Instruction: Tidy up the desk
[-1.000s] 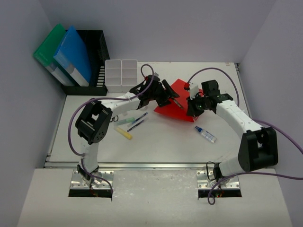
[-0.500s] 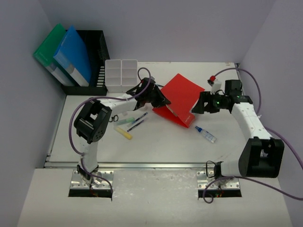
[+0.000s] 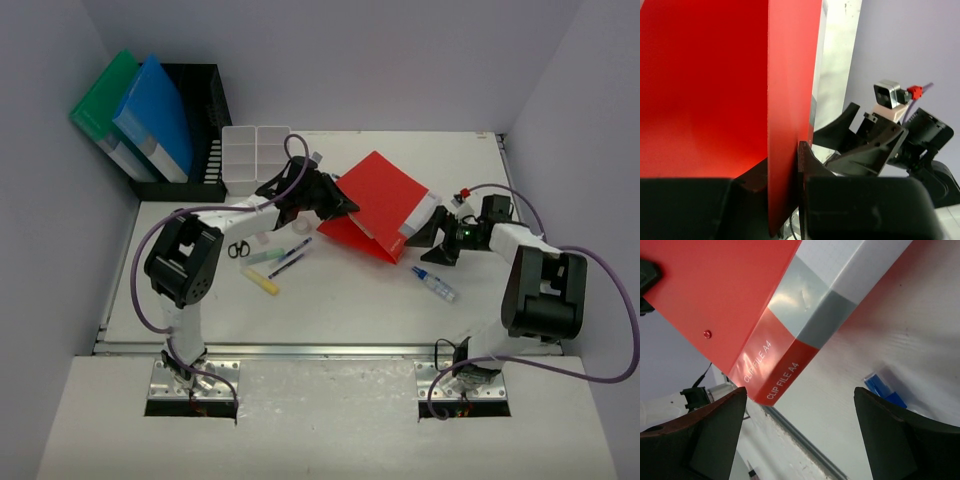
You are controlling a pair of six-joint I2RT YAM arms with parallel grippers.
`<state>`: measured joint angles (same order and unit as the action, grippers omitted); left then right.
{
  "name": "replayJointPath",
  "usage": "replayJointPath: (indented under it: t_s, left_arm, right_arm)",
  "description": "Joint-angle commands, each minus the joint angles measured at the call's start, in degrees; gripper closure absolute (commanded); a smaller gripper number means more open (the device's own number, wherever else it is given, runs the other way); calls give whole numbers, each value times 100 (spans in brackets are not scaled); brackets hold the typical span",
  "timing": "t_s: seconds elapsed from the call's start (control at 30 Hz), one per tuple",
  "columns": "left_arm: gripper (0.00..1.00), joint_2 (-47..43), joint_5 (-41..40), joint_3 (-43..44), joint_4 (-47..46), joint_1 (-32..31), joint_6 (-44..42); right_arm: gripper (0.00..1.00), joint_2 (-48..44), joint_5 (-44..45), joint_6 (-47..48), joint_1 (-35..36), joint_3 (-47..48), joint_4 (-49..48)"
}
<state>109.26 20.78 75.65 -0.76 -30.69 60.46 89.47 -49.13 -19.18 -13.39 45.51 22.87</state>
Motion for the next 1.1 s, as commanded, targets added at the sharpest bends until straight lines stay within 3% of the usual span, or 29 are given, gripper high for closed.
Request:
replayJointPath:
  t_s: [0.0, 0.2, 0.43, 0.47, 0.53, 0.57, 0.67, 0.7, 0.8, 0.9, 1.07]
  left_arm:
    - [100, -330, 352, -160, -513, 71, 0]
    - [99, -136, 556, -261, -815, 63, -26]
    - [89, -27, 628, -279, -1056, 10, -43]
    - [88, -19, 629, -287, -1066, -15, -52]
    - [83, 7, 629, -314, -1075, -68, -87]
    - [75, 24, 629, -339, -1084, -86, -129]
    - [46, 44, 599, -398, -1142, -121, -253]
    - [32, 52, 499, -368, -1111, -113, -392]
    - [2, -8, 203, -246, -912, -79, -664]
    - [0, -298, 98, -207, -832, 19, -797]
    - [0, -899, -57, -220, -393, 220, -1185]
  right_arm:
    - [13, 205, -386, -627, -24, -23, -1220]
    - [15, 726, -847, -1960, -15, -232, -2751]
    - [23, 1307, -1071, -2622, -15, -295, -3617]
    - [25, 1343, -1105, -2709, -15, -339, -3765]
    - [44, 1448, -1245, -3109, -15, -479, -4315]
    - [62, 1517, -1347, -3400, -15, -573, -4724]
    - [84, 1551, -1547, -3924, -14, -794, -5517]
    - [92, 1513, -1624, -4279, -6, -987, -6079]
    - [100, 1408, -1738, -5245, -14, -1424, -7559]
    - [100, 1308, -1763, -6030, -23, -1596, -8626]
    - [100, 1016, -1569, -6620, -24, -1725, -9325]
